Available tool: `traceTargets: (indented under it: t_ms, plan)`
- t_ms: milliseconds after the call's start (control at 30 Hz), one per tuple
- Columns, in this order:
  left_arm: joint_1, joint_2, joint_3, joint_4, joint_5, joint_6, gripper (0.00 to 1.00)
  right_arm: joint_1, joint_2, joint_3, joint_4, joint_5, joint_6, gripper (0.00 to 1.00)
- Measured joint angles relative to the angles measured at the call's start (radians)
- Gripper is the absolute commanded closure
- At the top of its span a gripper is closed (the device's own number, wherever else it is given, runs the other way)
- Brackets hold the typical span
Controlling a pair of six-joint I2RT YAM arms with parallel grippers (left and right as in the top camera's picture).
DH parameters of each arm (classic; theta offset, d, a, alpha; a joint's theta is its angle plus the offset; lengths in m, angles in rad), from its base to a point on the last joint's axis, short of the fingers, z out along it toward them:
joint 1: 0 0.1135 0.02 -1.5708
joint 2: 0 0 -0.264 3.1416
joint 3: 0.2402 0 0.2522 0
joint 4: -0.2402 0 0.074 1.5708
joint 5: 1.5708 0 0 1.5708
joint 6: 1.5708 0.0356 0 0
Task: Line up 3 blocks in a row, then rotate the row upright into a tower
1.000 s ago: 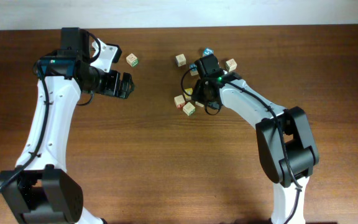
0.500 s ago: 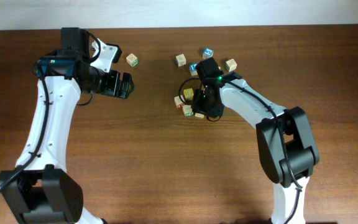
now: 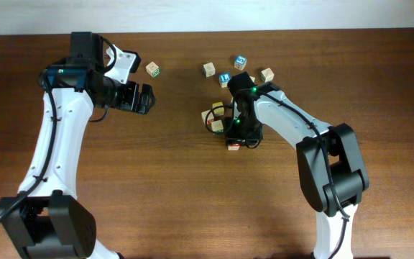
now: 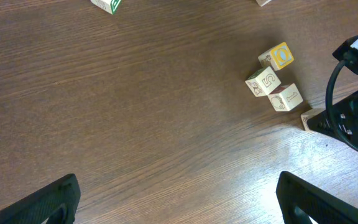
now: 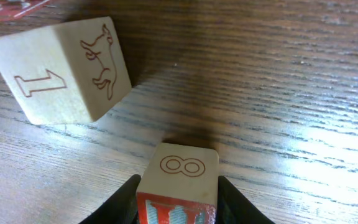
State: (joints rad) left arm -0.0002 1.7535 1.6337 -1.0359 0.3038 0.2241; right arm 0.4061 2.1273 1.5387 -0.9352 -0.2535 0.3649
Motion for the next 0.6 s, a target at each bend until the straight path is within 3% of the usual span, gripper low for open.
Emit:
traceTargets:
  t_ms: [200, 533, 567, 600]
  plan:
    - [0.000, 0.000, 0.000, 0.000, 0.000, 0.000, 0.01, -0.002, 0.000, 0.039, -0.064, 0.046, -0.057, 0.62]
    - [0.000, 0.000, 0.000, 0.000, 0.000, 0.000, 0.01, -0.049, 0.000, 0.040, -0.118, 0.104, -0.020, 0.62]
    - [0.000, 0.000, 0.000, 0.000, 0.000, 0.000, 0.01, -0.049, 0.000, 0.040, -0.117, 0.108, -0.021, 0.61]
    - [0.000, 0.000, 0.000, 0.000, 0.000, 0.000, 0.01, -0.050, 0.000, 0.040, -0.116, 0.111, -0.020, 0.51]
